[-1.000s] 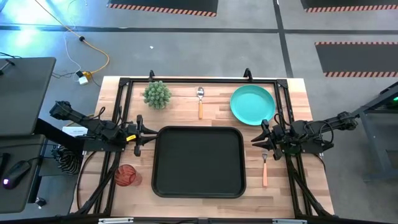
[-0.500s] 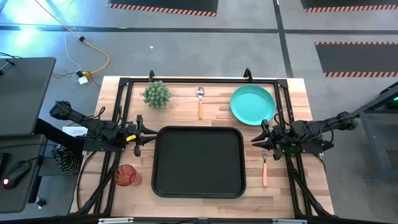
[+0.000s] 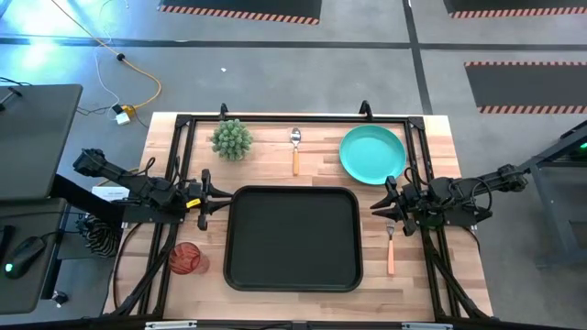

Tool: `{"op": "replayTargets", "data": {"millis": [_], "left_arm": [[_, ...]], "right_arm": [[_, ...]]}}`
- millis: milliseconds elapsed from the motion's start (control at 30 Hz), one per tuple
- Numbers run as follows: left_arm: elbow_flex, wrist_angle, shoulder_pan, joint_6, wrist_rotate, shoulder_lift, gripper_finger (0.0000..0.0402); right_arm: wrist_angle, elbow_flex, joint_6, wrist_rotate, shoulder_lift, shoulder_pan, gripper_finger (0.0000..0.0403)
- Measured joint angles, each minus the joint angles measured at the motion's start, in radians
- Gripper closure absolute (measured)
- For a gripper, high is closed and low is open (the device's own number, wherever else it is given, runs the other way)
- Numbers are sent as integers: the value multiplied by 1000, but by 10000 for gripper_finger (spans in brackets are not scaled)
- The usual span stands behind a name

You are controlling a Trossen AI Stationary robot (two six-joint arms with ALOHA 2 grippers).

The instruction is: Pick and place plate/cup/fork/spoon on tray

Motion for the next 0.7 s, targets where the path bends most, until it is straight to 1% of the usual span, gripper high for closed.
{"op": "replayTargets", "data": {"millis": [100, 167, 267, 400, 533, 700], "left_arm": [[0, 0, 0, 0, 0, 0, 326], [0, 2, 0, -6, 0, 0, 326], [0, 18, 0, -71, 0, 0, 326], [0, 17, 0, -138, 0, 0, 326], [0, 16, 0, -139, 0, 0, 326], [0, 21, 0, -139, -12, 0, 326]], "right_arm": [[5, 0, 12, 20, 0, 0, 336], [26, 0, 66, 44, 0, 0, 336], [75, 0, 162, 110, 0, 0, 336], [127, 1, 222, 185, 0, 0, 336], [141, 11, 278, 246, 1, 0, 336], [237, 20, 338, 279, 0, 0, 336]]}}
